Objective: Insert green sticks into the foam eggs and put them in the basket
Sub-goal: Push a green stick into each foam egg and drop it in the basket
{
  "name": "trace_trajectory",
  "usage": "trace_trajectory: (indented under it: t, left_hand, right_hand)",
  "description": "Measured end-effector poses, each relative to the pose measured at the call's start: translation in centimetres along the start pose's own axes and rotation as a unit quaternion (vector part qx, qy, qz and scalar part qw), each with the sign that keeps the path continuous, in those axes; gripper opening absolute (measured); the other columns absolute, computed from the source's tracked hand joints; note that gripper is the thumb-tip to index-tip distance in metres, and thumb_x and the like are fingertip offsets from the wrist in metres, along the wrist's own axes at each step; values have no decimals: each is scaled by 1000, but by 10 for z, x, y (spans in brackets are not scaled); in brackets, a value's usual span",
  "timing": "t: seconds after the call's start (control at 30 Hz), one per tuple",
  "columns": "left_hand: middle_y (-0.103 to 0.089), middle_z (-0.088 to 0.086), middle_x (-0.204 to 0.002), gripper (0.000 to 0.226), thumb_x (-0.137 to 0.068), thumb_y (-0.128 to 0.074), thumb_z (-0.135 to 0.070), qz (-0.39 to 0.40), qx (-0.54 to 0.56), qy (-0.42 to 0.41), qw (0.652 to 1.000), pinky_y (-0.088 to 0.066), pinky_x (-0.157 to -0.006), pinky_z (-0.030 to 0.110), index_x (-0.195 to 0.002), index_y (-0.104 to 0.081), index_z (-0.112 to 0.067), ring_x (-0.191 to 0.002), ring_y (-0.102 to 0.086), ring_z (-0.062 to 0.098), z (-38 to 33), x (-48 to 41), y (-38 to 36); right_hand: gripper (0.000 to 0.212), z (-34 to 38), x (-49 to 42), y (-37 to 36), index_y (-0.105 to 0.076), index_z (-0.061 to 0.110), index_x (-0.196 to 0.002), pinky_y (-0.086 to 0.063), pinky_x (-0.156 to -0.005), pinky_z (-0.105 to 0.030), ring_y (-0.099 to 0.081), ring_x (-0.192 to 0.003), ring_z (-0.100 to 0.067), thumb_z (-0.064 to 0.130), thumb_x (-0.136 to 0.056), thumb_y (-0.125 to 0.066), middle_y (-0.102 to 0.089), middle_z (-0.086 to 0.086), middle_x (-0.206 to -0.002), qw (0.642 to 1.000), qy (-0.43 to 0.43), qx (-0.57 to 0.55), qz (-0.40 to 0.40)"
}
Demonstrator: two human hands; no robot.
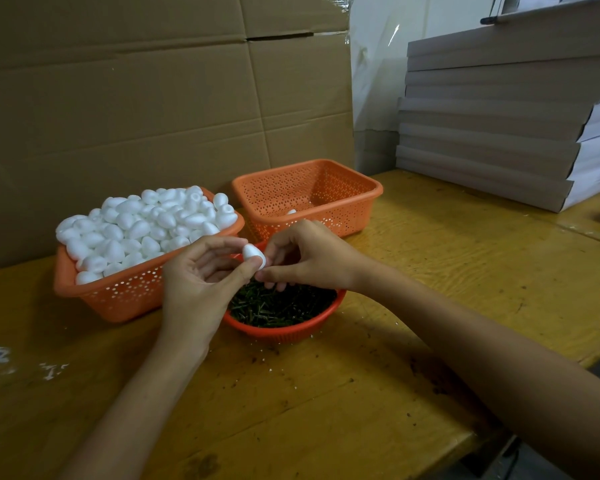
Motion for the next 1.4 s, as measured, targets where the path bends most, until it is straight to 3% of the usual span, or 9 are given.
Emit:
trace_trajectory:
  t: [0.43, 0.63, 0.87, 1.03, 1.4]
  left_hand:
    - [-82, 2, -100, 27, -77, -94, -19, 0, -1, 1, 1000, -62, -79, 25, -97, -80, -31, -96, -79, 19, 0, 0, 0]
    - [-82, 3, -103, 26, -82, -88, -8, 1, 10, 1, 1000, -63, -78, 25, -100, -80, -27, -99, -79, 20, -2, 0, -1]
    - [-83, 1, -105, 28, -87, -82, -2, 16, 8, -4, 1000, -63, -78, 25, -108, -78, -19, -101, -79, 20, -2, 0, -2]
    - [-82, 1, -106, 29, -79, -88, -19, 10, 15, -1, 1000, -64, -82, 27, -105, -80, -25, -101, -79, 18, -3, 1, -2]
    - [-82, 2, -105, 32, -82, -88, -3, 10, 8, 1, 1000, -64, -85, 28, -104, -80, -26, -101, -79, 19, 0, 0, -1]
  right_hand:
    - [14, -1, 0, 0, -76, 8, -96, -63, -77, -32, -77, -71, -10, 22, -95, -77, -79, 0, -82, 1000, -7, -2, -4]
    - [16, -6, 0, -1, -75, 2, -100, -65, -72, -38, -78, -75, -19, 17, -95, -76, -80, -6, -86, 998, -34, -60, 2]
    - [16, -8, 0, -1, -75, -1, -102, -64, -70, -32, -78, -78, -24, 15, -96, -75, -80, -10, -89, 994, -46, -94, 12]
    - [14, -10, -1, -1, -75, 1, -100, -63, -70, -33, -78, -78, -23, 15, -96, -75, -80, -8, -88, 994, -47, -99, 9]
    - [12, -9, -1, -1, -75, 4, -98, -62, -67, -28, -78, -74, -20, 16, -95, -76, -80, -6, -85, 995, -41, -95, 2]
Point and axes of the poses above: each hand's wrist, its own x-axis away from the middle knuckle, its own y-axis out of the back of the hand, z = x × y, the point moved 6 cm from there along -x, towards the middle knuckle
